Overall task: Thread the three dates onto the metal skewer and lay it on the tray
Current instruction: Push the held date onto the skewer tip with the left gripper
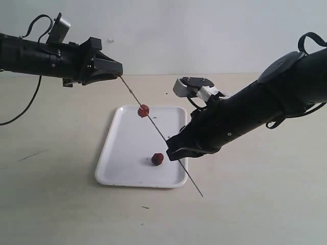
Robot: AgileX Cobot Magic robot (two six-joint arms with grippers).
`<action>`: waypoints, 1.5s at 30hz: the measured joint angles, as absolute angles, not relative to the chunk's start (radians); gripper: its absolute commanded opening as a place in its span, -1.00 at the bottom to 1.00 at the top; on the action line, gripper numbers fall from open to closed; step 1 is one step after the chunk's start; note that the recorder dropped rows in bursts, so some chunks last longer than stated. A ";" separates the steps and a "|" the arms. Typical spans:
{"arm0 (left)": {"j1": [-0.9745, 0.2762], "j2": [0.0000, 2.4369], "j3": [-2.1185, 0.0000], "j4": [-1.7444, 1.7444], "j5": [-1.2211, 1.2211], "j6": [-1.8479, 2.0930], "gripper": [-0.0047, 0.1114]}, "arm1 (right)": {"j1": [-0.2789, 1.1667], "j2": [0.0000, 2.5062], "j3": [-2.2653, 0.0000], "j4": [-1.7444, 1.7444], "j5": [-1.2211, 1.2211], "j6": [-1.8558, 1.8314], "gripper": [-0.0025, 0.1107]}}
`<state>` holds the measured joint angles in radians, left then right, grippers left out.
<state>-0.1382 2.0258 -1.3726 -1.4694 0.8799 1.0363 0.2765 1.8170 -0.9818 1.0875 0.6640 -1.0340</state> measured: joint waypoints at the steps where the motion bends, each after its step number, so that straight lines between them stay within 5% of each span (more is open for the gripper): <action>1: -0.138 2.026 -1.373 -1.469 0.880 1.036 -0.43 | 0.277 1.817 -0.982 1.088 0.664 -1.034 -0.96; 32: -0.184 2.026 -1.373 -1.460 0.925 1.036 -0.43 | 0.277 1.829 -1.103 1.246 0.648 -1.044 -0.96; 38: -0.185 2.026 -1.373 -1.456 0.930 1.036 -0.03 | 0.277 1.839 -1.107 1.252 0.639 -1.046 -0.96; 45: -0.185 2.026 -1.373 -1.450 0.939 1.036 -0.03 | 0.277 1.843 -1.107 1.257 0.618 -1.057 -0.96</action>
<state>-0.1852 2.0258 -1.3726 -1.4497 0.9395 1.0363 0.2765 1.8432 -1.1067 1.2572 0.6183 -1.0572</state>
